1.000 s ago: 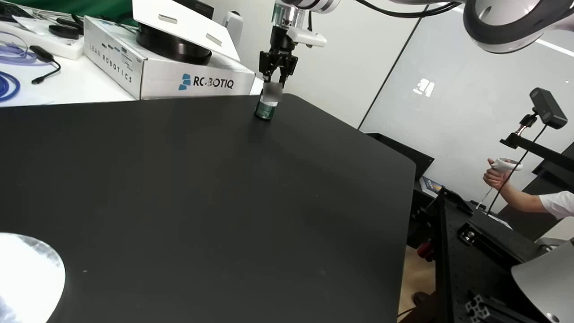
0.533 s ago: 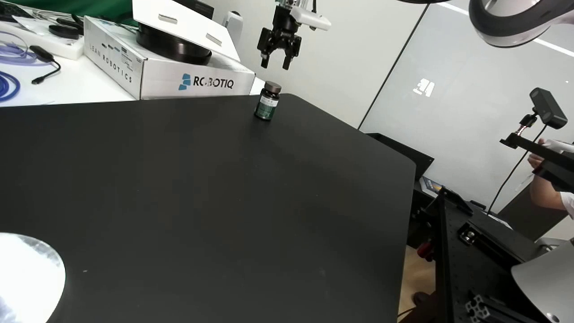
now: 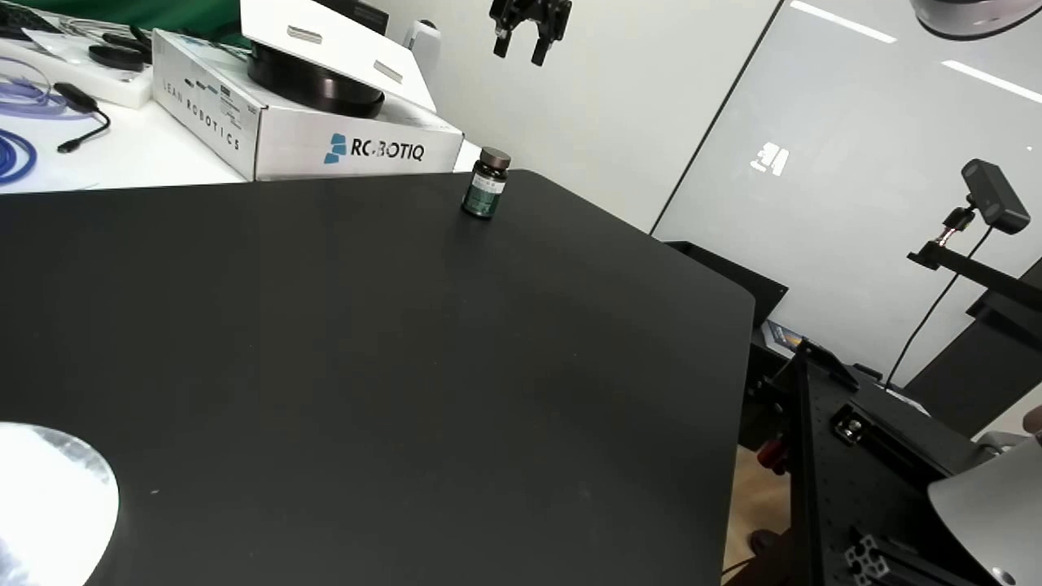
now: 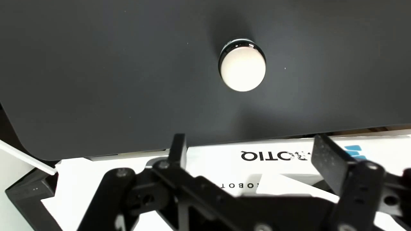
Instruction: Move the bottle forward
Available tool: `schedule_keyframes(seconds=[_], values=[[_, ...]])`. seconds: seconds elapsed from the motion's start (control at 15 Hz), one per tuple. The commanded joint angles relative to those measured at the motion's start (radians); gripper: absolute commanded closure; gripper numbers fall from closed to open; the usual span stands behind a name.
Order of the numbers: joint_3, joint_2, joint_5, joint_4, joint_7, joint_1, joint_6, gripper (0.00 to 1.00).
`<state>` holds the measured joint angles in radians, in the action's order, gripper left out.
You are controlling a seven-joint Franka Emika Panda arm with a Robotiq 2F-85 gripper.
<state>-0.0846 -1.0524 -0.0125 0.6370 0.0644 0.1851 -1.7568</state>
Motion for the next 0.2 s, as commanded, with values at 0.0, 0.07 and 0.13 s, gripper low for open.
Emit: schedule_keyframes(seconds=[0.0, 0.07, 0.13], values=[[0.0, 0.001, 0.0, 0.005, 0.001, 0.0, 0.0, 0.0], [0.0, 0.001, 0.0, 0.01, 0.002, 0.0, 0.0, 0.0], [0.0, 0.001, 0.0, 0.014, 0.002, 0.0, 0.0, 0.0]])
